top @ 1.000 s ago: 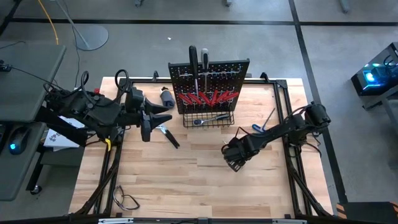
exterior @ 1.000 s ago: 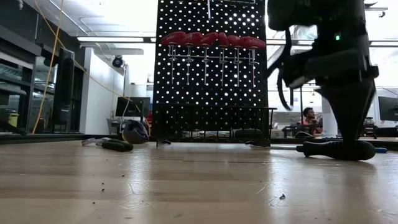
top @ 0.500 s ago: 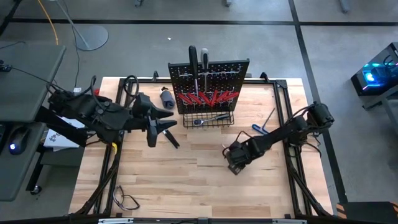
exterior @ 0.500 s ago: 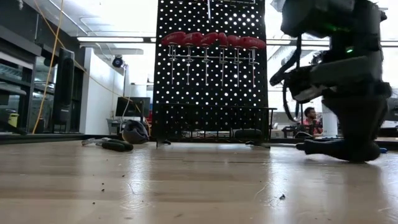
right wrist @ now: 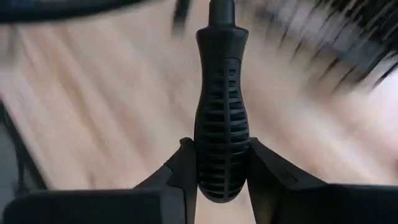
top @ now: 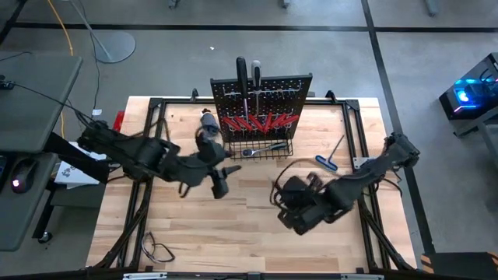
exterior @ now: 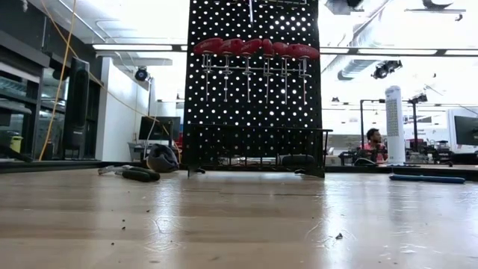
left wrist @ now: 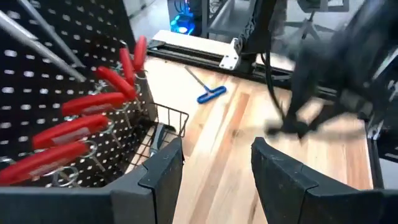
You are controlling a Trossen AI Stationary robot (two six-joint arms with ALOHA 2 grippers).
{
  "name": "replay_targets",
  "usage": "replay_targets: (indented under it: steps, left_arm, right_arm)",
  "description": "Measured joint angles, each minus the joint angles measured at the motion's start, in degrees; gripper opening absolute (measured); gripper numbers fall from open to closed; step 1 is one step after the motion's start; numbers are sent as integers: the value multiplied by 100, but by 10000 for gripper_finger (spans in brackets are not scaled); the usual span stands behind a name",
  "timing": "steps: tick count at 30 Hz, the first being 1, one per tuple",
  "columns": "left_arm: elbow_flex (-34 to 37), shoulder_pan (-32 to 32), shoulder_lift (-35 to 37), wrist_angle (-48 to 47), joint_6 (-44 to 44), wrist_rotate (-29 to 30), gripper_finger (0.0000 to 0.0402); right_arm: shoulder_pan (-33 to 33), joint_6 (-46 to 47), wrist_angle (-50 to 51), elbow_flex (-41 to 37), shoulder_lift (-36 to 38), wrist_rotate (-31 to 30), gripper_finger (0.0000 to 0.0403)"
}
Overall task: Hang tools onto peg board
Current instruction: Hang the black screwdriver on the peg board
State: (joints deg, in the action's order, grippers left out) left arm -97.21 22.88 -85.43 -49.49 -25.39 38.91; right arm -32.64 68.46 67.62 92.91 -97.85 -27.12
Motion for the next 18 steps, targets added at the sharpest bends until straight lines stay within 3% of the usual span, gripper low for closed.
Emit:
replay_targets:
  steps: [2,5,8,12,15,18]
  left_arm:
    - [64,-23,-116,264,-2,30,173]
    - [498,-68,-129,1651,-46,-127,173]
    - [973,-189,-129,3507,-44,-961,173]
    - [1202,-336,-119,4684,-65,-1756,173]
    - [1213,-427,-25,4500,159,-2046,173]
    - [1215,-437,208,3979,1251,-2071,173]
  right_arm:
    - [-101,77,333,588,0,-938,86]
    - [-145,37,508,1240,1,-2101,86]
    - [-83,-321,427,1663,5,-2720,86]
    - [-30,-1136,95,2021,2,-3111,86]
    - [-24,-2005,-434,2194,2,-3040,86]
    - [57,-2308,-713,2394,2,-2487,86]
